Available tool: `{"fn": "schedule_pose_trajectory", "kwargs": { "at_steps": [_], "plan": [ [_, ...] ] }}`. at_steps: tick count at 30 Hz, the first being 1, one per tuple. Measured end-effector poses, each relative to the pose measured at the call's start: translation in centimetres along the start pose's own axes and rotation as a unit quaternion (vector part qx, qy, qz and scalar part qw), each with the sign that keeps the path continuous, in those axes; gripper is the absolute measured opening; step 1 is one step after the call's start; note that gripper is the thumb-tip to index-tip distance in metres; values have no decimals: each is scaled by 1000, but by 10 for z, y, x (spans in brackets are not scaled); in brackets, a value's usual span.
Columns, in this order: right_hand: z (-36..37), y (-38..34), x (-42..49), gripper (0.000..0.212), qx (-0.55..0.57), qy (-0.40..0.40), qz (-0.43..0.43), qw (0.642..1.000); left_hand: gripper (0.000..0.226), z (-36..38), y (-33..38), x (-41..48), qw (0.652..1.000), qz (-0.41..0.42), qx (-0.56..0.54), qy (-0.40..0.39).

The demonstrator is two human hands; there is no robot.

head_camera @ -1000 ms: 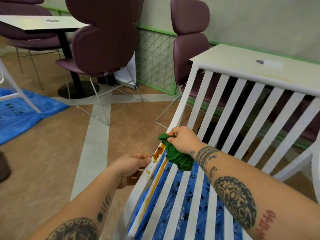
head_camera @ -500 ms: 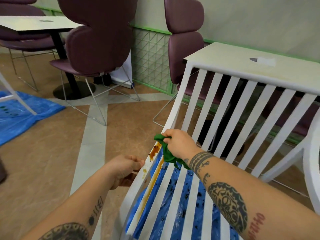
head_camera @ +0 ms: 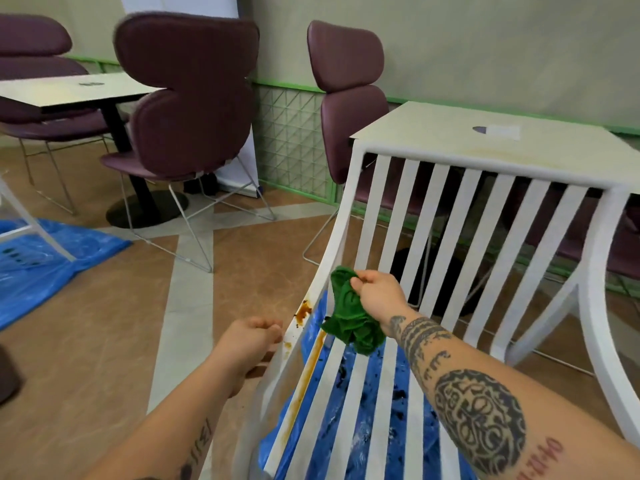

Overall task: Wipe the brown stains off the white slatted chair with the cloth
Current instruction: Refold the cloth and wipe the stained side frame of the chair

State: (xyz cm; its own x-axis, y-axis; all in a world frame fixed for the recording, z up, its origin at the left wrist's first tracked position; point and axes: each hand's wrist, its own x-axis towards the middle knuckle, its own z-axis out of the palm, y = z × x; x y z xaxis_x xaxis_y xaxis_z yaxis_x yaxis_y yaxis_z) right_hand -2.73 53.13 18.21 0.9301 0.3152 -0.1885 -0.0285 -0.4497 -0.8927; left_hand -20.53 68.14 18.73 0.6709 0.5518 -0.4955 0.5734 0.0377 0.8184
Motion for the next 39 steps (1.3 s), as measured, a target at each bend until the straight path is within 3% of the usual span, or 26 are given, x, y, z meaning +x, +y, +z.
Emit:
{"fn": "schedule_pose_trajectory", "kwargs": {
  "at_steps": [6, 10, 13, 17, 21, 25, 28, 30, 32, 34, 36, 38, 39],
  "plan": [
    [39, 3, -4, 25, 87, -4, 46, 995, 8, 7, 2, 3, 999, -16, 34, -19],
    [68, 5, -5, 11, 167, 36, 92, 981, 10, 4, 8, 10, 996, -25, 84, -15],
    [74, 14, -10, 15, 172, 44, 105, 979, 7, 3, 9, 14, 995, -41, 81, -27],
    [68, 21, -27, 26, 148, -29, 124, 981, 7, 1, 8, 13, 996, -45, 76, -29],
    [45, 17, -39, 21, 26, -158, 98, 982, 15, 0, 6, 4, 996, -41, 60, -41],
    [21, -5, -46, 14, 58, -158, 79, 983, 33, 8, 2, -7, 996, 56, 51, 41],
    [14, -21, -49, 13, 138, -140, 84, 977, 30, 14, 11, -24, 985, 135, -10, 108],
    [15, -34, -55, 10, 173, -148, 83, 970, 23, 16, 23, -37, 981, 164, -73, 79],
    [18, -50, -65, 14, 221, -160, 84, 958, 21, 15, 36, -51, 974, 170, -150, -3],
    [18, -67, -73, 15, 299, -210, 102, 925, 26, 11, 41, -54, 971, 191, -141, -26],
    [12, -79, -81, 25, 340, -292, 122, 886, 33, 3, 41, -50, 973, 213, -83, 35],
    [4, -81, -79, 32, 310, -308, 115, 892, 29, -10, 43, -46, 965, 225, -58, 120],
    [-1, -79, -76, 33, 293, -280, 112, 908, 27, -17, 43, -44, 961, 222, -60, 151]
  ]
}}
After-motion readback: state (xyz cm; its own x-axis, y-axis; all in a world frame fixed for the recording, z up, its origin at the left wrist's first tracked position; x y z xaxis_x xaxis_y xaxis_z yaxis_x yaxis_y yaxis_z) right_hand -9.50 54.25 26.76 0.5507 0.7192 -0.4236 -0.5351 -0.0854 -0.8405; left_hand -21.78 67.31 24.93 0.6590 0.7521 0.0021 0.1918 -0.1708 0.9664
